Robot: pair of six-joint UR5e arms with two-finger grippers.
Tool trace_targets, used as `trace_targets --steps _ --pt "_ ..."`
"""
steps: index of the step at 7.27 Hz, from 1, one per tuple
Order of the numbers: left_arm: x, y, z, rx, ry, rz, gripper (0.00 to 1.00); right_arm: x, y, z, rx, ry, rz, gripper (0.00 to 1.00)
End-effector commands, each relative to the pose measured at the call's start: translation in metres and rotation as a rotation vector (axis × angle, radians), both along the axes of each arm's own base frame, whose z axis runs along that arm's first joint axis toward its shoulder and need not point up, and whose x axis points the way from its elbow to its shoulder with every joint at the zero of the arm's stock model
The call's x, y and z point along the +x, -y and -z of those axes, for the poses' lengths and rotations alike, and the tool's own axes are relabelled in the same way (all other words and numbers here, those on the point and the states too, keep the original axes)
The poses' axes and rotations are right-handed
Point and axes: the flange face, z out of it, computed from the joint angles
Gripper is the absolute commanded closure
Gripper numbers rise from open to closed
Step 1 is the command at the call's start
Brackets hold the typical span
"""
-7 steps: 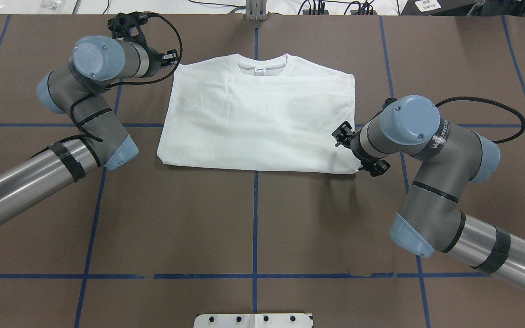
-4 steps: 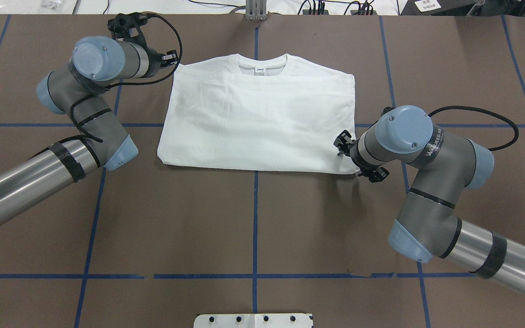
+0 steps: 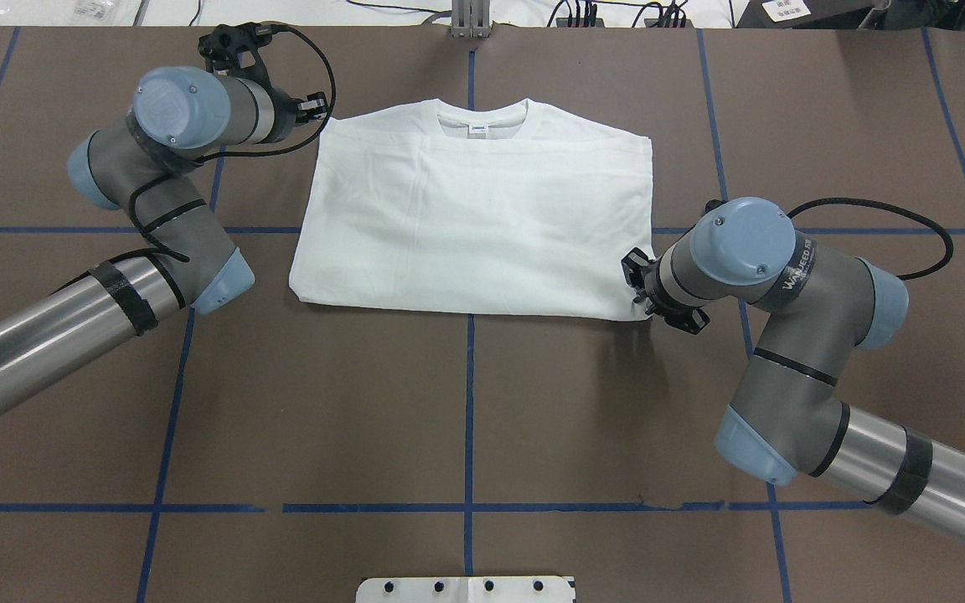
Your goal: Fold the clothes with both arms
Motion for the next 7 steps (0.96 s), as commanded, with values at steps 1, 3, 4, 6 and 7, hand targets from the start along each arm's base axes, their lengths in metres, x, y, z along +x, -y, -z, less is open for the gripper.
trace_targets --steps 1,3,4,6,7 --pt "0.0 0.0 0.001 0.001 -0.001 0.0 0.56 0.006 -0.004 0.006 0.007 0.015 0.004 1.0" --pt "-0.001 -0.002 0.007 0.008 -0.01 -0.001 0.56 0.033 -0.046 0.013 0.019 0.046 0.04 1.0" --pt "-0.003 -0.004 0.016 0.017 -0.021 -0.003 0.56 0.05 -0.073 0.018 0.015 0.073 0.081 1.0" --pt "-0.008 -0.017 0.034 0.028 -0.064 -0.041 0.56 0.077 -0.141 0.009 -0.075 0.116 0.242 1.0" --pt "-0.016 -0.033 0.051 0.042 -0.115 -0.089 0.56 0.09 -0.172 0.014 -0.15 0.163 0.354 1.0"
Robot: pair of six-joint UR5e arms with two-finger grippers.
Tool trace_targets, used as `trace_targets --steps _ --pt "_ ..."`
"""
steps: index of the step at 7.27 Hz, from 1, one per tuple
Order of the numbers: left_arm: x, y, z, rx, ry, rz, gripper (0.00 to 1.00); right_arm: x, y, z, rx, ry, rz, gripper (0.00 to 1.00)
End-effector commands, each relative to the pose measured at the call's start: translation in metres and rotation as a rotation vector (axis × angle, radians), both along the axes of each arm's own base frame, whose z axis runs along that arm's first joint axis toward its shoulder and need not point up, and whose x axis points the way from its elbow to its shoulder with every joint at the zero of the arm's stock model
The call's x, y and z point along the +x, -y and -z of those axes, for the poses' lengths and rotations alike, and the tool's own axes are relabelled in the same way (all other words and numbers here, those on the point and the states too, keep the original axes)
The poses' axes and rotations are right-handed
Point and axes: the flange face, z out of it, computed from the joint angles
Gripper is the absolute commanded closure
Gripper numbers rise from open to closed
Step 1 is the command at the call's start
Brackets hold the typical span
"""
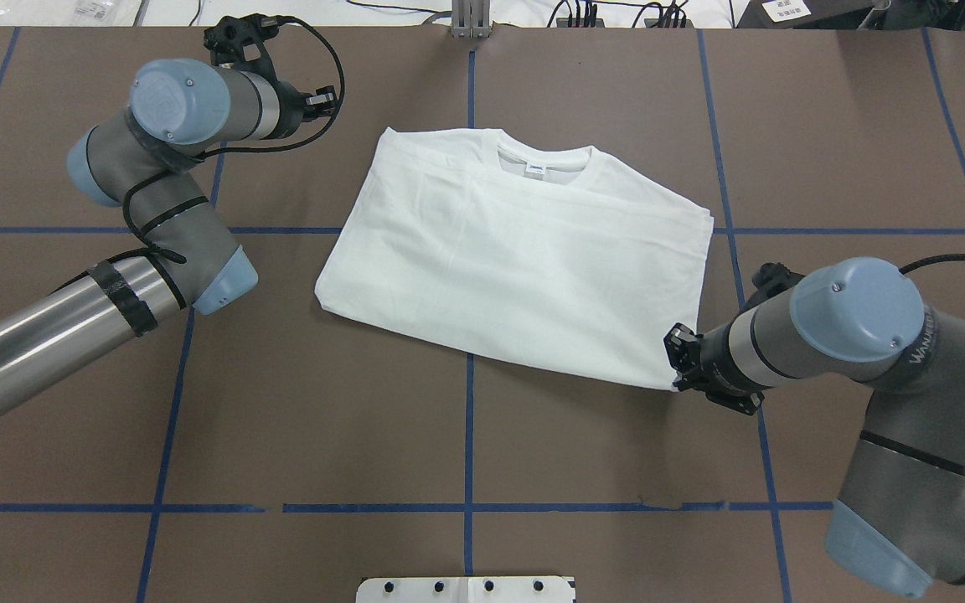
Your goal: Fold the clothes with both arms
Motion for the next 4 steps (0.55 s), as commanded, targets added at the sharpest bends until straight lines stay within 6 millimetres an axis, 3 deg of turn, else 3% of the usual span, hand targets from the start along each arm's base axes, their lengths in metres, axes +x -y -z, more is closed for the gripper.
trace_targets --steps 1,2,3,4 --pt "-0.019 -0.038 0.028 -0.012 -0.121 -0.096 0.56 0.026 -0.071 0.011 -0.158 0.082 0.247 1.0" --pt "-0.029 -0.058 0.039 -0.049 -0.192 -0.148 0.56 0.02 -0.118 0.012 -0.208 0.064 0.326 1.0" --pt "-0.038 -0.08 0.043 -0.102 -0.251 -0.178 0.56 0.027 -0.149 0.024 -0.252 0.06 0.356 0.75" --pt "-0.047 -0.097 0.054 -0.157 -0.279 -0.213 0.56 0.014 -0.189 0.027 -0.249 0.029 0.378 0.38"
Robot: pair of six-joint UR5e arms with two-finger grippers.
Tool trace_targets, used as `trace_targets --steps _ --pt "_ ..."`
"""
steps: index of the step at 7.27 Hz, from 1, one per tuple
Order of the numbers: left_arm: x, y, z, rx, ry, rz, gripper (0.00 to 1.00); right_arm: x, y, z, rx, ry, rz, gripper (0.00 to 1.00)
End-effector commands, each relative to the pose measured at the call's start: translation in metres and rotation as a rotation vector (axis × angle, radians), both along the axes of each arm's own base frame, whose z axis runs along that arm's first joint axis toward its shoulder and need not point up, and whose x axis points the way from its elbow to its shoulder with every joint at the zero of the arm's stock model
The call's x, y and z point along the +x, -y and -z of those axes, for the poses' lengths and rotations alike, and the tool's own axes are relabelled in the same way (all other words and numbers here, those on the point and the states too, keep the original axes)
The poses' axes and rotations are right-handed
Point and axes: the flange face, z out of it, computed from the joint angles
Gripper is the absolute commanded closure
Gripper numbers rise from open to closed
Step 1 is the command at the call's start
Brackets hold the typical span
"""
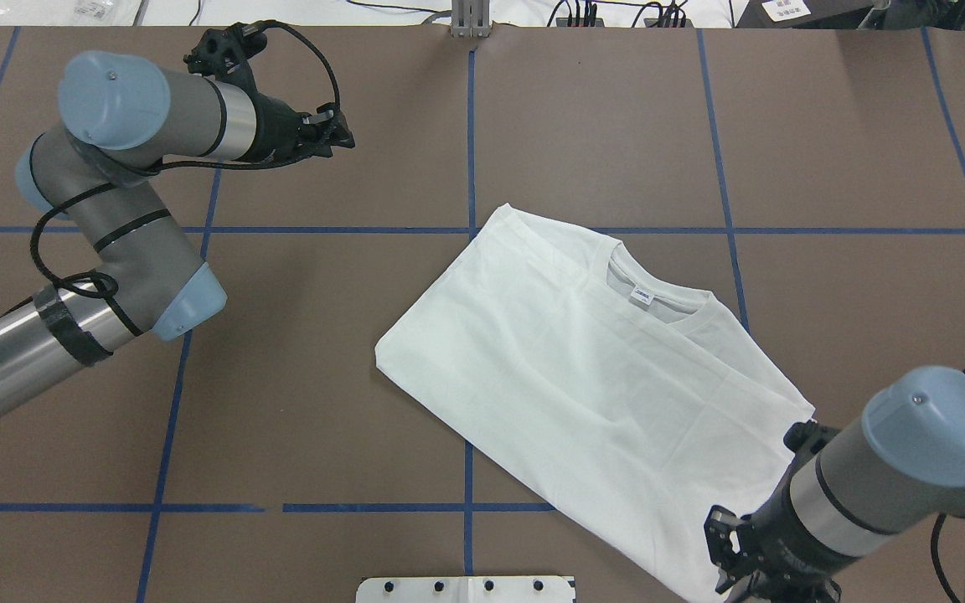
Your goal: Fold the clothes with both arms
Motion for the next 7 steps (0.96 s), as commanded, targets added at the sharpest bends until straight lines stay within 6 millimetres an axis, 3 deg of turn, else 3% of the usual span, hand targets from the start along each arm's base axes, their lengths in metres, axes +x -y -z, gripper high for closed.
trace_targets --steps 1,2,3,4,5,6,7 --pt "-0.015 -0.035 0.026 -0.113 -0.056 -0.057 0.54 -0.014 -0.056 0.007 0.036 -0.04 -0.016 0.0" --pt "-0.003 -0.063 0.029 -0.202 -0.066 -0.084 0.52 -0.002 -0.019 0.008 0.04 -0.037 -0.118 0.0" --pt "0.01 -0.103 0.03 -0.269 -0.094 -0.118 0.49 0.01 0.033 0.015 0.055 -0.014 -0.24 0.0" --pt "0.025 -0.125 0.025 -0.337 -0.109 -0.136 0.42 0.012 0.107 0.024 0.133 0.028 -0.352 0.0" --pt "0.055 -0.15 0.014 -0.401 -0.099 -0.155 0.4 0.015 0.156 0.013 0.224 0.018 -0.39 0.0" --pt "0.078 -0.166 0.006 -0.42 -0.063 -0.136 0.36 0.026 0.203 0.006 0.323 0.014 -0.404 0.0" --pt "0.095 -0.179 0.0 -0.447 -0.015 -0.138 0.34 0.034 0.224 -0.002 0.384 0.003 -0.395 0.0"
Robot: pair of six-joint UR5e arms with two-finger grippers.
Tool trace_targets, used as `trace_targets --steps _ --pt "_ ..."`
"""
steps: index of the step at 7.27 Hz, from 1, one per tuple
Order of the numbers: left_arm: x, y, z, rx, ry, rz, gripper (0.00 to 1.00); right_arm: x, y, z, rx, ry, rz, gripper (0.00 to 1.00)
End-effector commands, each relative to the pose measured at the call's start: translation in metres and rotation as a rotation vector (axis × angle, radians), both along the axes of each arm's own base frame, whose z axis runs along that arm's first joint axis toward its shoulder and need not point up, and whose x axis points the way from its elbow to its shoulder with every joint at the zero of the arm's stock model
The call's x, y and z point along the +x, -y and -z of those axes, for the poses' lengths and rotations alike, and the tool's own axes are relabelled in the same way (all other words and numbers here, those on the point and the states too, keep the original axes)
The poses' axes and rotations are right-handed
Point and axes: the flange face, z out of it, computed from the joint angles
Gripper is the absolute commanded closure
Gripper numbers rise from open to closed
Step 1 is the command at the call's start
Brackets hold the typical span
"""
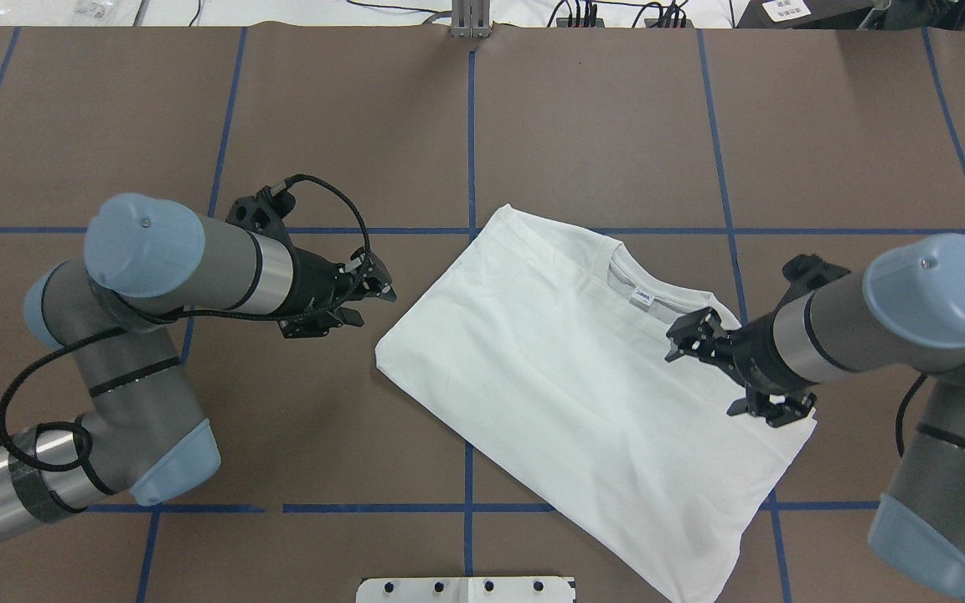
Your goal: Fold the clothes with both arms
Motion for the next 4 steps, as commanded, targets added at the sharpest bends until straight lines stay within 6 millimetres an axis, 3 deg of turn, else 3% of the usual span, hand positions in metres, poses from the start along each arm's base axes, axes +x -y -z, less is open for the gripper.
trace_targets --steps 1,4 --pt "0.038 -0.028 -0.016 -0.048 0.066 -0.026 0.33 0.018 0.052 -0.012 0.092 -0.038 -0.029 0.0" --pt "0.06 -0.034 -0.033 -0.071 0.104 -0.032 0.33 0.016 0.057 -0.02 0.089 -0.057 -0.04 0.0"
